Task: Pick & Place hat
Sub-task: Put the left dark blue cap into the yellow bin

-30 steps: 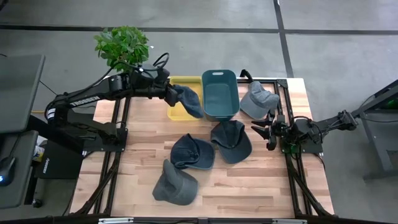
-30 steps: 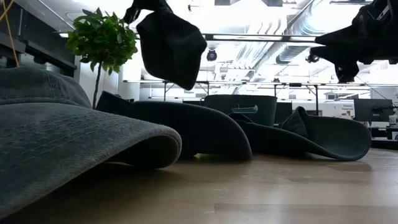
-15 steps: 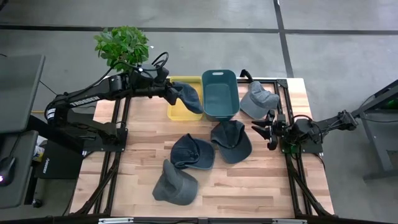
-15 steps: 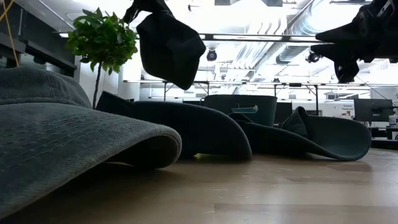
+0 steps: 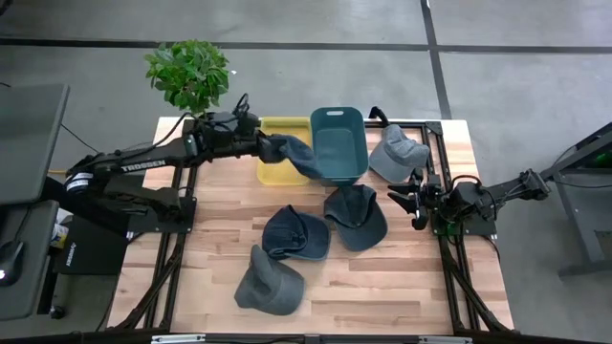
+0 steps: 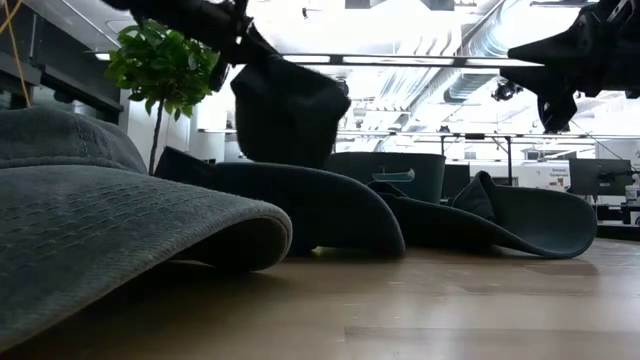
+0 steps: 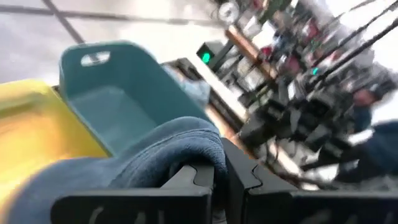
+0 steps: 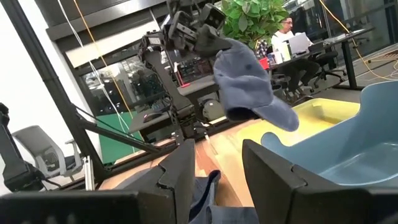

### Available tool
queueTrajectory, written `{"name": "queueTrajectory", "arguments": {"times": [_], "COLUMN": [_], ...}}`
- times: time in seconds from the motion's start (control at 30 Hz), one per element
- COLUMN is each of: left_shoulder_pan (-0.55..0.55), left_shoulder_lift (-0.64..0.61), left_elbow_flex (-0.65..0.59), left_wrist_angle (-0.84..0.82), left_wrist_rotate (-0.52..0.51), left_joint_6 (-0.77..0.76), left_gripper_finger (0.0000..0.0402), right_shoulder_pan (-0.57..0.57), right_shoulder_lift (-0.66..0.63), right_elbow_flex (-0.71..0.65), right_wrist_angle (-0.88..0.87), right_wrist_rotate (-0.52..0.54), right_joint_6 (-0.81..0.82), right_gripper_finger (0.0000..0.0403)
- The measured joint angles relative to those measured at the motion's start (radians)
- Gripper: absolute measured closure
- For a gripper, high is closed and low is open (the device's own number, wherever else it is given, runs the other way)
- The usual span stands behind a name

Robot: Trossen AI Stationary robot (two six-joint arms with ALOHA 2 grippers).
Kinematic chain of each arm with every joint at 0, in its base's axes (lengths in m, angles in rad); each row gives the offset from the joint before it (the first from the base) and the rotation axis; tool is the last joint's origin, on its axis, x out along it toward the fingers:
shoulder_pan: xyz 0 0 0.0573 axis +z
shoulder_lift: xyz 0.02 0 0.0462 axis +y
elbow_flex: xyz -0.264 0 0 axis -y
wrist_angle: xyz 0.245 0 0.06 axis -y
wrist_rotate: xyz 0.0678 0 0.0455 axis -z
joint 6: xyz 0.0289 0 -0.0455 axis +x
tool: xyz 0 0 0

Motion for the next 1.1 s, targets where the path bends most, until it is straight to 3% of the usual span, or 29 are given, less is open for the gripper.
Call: {"name": "queueTrajectory", "arguments": {"times": [0.5, 0.83, 1.1], "left_shoulder_pan": [0.240, 0.276, 0.276], "left_shoulder_lift": [0.047, 0.180, 0.304], "left_elbow_flex": [-0.103, -0.107, -0.107], "left_wrist_angle": [0.156, 0.252, 0.350], "left_wrist_rotate": [0.232, 0.310, 0.301], "left_joint_6": [-0.052, -0.026, -0.060], "left_gripper_finger": [0.0401, 0.0401, 0.0401], "right_shoulder_pan": [0.000, 0.000, 0.000], "right_shoulder_lift": [0.000, 0.000, 0.000], "right_elbow_flex": [0.000, 0.000, 0.000], "right_wrist_angle": [0.001, 0.000, -0.001], "right_wrist_rotate": [0.010, 0.019, 0.020], "right_joint_6": [-0.001, -0.002, -0.001], "right_gripper_finger": [0.0274, 0.0274, 0.0274]}}
